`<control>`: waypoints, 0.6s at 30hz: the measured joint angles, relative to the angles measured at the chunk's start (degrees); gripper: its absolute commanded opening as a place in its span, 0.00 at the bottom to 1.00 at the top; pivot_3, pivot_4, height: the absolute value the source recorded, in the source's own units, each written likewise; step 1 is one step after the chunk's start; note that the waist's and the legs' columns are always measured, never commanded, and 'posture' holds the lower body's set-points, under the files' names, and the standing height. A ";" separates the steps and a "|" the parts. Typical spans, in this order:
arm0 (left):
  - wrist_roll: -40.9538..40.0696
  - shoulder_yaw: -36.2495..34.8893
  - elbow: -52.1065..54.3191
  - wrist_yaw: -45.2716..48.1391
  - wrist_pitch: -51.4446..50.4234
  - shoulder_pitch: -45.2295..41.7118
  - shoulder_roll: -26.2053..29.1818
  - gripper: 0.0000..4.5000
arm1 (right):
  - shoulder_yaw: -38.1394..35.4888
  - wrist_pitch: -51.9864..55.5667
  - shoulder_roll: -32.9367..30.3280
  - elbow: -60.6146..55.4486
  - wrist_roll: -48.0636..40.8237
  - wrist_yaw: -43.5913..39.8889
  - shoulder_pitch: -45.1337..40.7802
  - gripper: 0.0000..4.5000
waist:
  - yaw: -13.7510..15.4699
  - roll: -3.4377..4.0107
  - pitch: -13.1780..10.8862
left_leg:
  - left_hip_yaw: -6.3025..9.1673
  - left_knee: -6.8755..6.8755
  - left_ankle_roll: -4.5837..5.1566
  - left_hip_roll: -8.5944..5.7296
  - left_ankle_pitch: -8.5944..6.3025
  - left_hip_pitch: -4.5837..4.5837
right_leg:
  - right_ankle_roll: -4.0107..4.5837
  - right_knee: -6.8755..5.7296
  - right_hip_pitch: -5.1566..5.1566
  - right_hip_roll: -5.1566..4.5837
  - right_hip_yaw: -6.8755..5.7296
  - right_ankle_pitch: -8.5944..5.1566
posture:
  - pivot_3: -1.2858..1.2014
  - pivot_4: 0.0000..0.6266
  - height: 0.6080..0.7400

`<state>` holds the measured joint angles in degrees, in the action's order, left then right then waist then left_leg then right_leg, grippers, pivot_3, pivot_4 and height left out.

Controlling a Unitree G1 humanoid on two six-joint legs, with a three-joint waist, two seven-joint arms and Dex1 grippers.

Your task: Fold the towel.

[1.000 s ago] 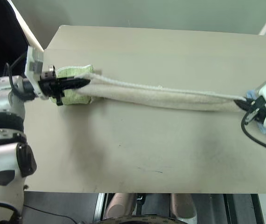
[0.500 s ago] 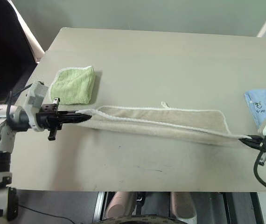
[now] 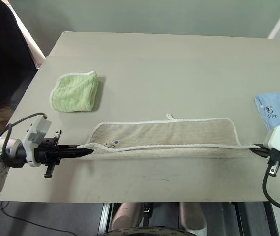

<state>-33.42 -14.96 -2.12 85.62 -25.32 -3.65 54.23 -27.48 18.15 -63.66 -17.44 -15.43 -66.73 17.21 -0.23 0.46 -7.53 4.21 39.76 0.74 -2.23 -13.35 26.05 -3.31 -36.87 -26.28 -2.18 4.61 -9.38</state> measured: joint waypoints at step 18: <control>-2.15 -2.41 -12.46 -8.63 0.79 -6.29 -5.28 0.01 | 19.56 -4.90 4.93 16.46 2.52 3.19 -26.05 0.00 | 0.01 0.03 0.04 | -0.01 -0.19 0.40 0.02 0.35 -0.13 | 0.14 -0.06 -0.01 -0.01 -0.03 0.02 | 0.52 0.24 0.91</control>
<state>-35.57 -17.38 -14.57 76.99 -24.53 -9.94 48.95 -7.92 13.25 -58.73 -0.98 -12.91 -63.54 -8.84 -0.22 0.49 -7.49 4.20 39.57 1.15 -2.21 -13.00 25.92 -3.17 -36.93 -26.30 -2.19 4.59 -9.36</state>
